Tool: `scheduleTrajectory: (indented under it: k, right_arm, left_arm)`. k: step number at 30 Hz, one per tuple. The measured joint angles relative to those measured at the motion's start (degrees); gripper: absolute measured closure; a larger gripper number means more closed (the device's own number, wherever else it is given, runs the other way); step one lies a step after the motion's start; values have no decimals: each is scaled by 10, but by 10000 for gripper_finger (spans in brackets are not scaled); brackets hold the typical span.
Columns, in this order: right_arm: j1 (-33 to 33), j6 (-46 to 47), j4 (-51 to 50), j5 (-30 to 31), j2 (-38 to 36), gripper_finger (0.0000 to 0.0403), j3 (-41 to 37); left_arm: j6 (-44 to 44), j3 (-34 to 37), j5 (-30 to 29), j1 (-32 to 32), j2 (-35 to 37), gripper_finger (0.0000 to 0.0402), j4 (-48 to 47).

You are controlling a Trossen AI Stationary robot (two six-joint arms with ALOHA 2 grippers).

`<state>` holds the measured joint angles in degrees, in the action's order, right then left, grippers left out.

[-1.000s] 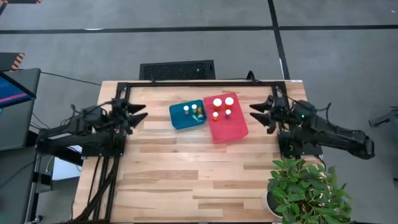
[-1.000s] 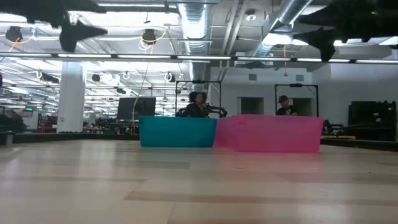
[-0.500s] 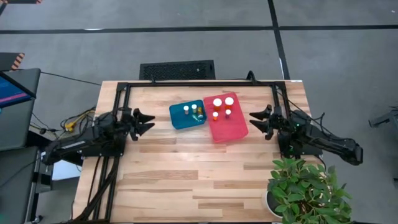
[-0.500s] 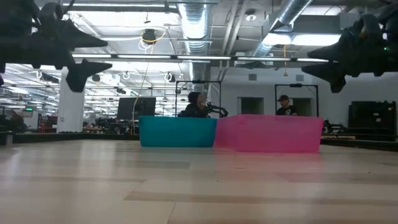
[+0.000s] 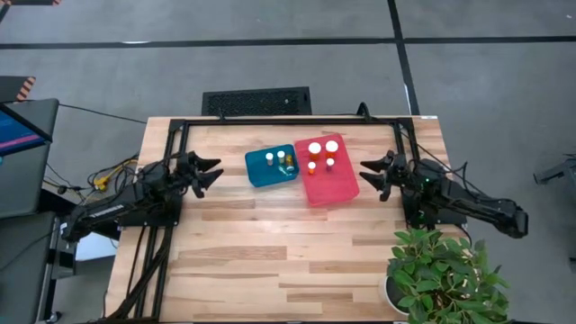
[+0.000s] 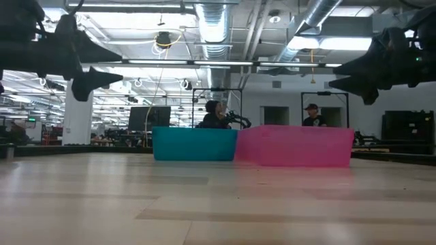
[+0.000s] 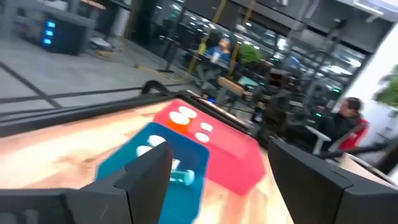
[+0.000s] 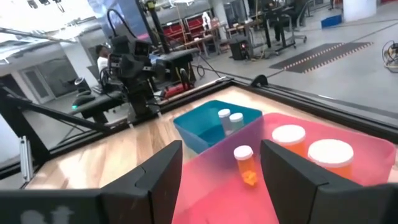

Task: Pick and place medicine bottles into bin by pill shape (circle, oval)
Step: Return to Home Position

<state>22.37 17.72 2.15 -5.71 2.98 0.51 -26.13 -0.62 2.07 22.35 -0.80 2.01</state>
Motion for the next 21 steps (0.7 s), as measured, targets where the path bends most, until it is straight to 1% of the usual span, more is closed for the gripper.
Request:
scheduleTrajectory:
  k: [5,21]
  right_arm:
    - [0,-1,0,0,4,178,0]
    - [0,-2,1,-1,4,178,-1]
  left_arm:
    - [-14,0,-23,0,0,143,-4]
    - [-13,1,-25,0,0,142,-5]
